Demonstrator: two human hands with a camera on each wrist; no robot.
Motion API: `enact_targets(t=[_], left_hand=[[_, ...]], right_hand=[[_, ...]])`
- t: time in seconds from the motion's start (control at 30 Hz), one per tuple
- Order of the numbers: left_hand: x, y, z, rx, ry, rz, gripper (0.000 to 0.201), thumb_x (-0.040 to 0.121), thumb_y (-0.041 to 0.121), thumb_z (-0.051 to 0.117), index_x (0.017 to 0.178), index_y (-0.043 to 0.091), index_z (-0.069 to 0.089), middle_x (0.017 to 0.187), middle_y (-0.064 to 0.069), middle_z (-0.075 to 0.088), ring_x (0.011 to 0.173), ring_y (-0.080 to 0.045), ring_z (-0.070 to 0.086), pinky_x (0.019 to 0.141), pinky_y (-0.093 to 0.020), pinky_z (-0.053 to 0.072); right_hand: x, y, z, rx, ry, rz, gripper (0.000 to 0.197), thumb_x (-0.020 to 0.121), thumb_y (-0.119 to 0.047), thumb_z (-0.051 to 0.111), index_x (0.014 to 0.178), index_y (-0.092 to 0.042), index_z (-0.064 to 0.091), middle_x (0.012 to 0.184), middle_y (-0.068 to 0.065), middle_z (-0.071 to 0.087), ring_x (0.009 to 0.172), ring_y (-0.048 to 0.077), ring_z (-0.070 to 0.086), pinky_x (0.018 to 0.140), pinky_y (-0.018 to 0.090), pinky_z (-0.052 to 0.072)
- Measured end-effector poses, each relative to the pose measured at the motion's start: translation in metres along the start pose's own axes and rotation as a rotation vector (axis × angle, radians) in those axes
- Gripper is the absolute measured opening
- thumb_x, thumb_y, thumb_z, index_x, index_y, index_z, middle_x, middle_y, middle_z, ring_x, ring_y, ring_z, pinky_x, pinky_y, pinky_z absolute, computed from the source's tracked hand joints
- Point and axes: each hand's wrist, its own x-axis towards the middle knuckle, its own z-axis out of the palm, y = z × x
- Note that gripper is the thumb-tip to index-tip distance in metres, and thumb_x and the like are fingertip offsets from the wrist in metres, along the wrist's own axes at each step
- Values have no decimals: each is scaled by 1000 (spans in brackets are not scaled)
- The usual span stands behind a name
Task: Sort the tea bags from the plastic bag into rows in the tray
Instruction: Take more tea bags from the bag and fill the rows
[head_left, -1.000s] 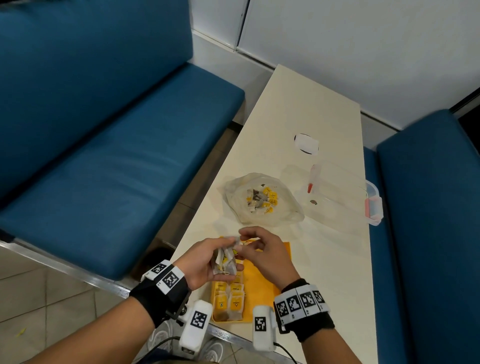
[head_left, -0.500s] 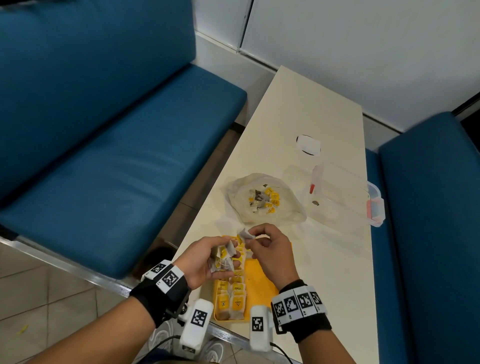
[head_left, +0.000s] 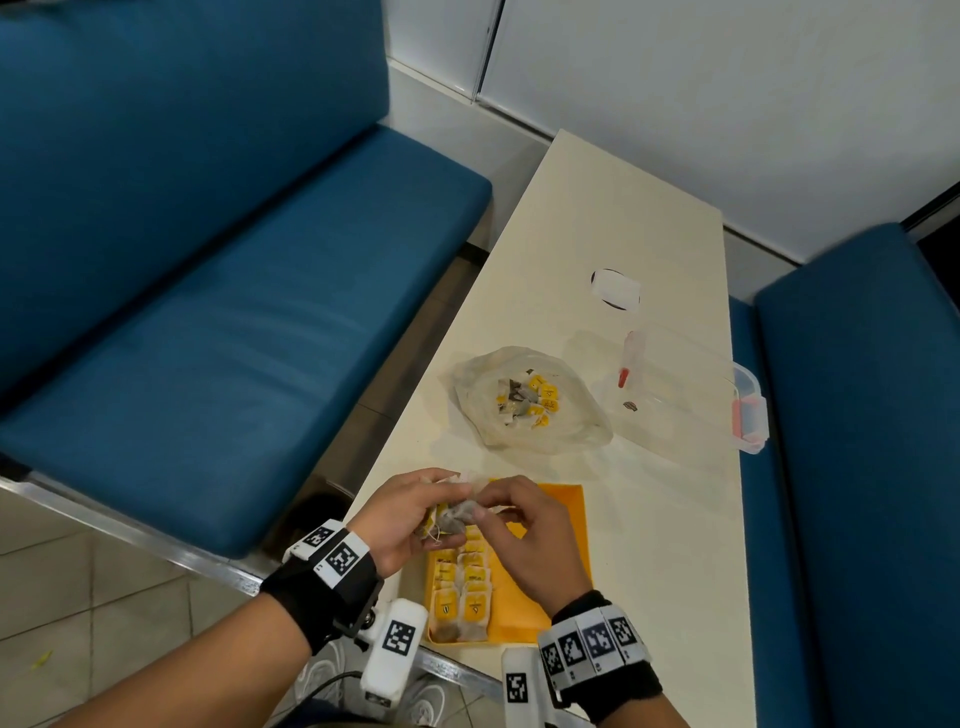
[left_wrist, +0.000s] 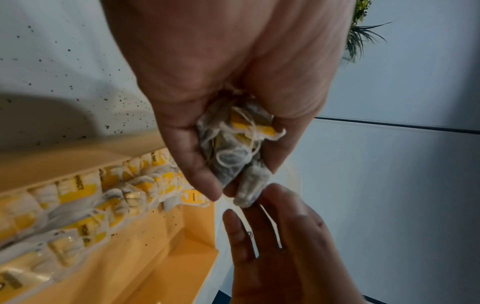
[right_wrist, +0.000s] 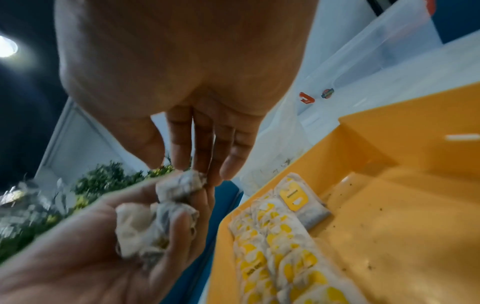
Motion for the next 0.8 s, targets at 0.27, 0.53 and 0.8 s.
enact_targets(t=[0.27, 0.53, 0.8], left_hand=[[1, 1, 3, 125, -27, 18, 29, 87, 8, 76, 114, 4, 69, 106, -23, 74, 89, -30, 74, 68, -38, 63], [4, 5, 2, 85, -69, -11, 25, 84, 6, 76, 107, 12, 70, 100, -18, 73, 85, -30, 72, 65, -38, 61], [2, 10, 2, 46, -200, -97, 33, 84, 9, 74, 116, 13, 67, 97, -12, 72, 81, -25, 70, 57, -32, 58]], right_hand=[[21, -2, -12, 168, 35, 362, 9, 85, -8, 75, 91, -15, 72, 78, -3, 69, 61, 11, 59, 54, 22, 47], [25, -12, -25, 390, -86, 352, 30, 90, 12, 55, 101, -9, 73, 82, 2, 59, 60, 19, 55, 52, 30, 45], [34, -5, -33, 408, -258, 257, 16, 85, 0, 69, 101, -1, 71, 85, 13, 63, 66, 27, 43, 52, 29, 35]])
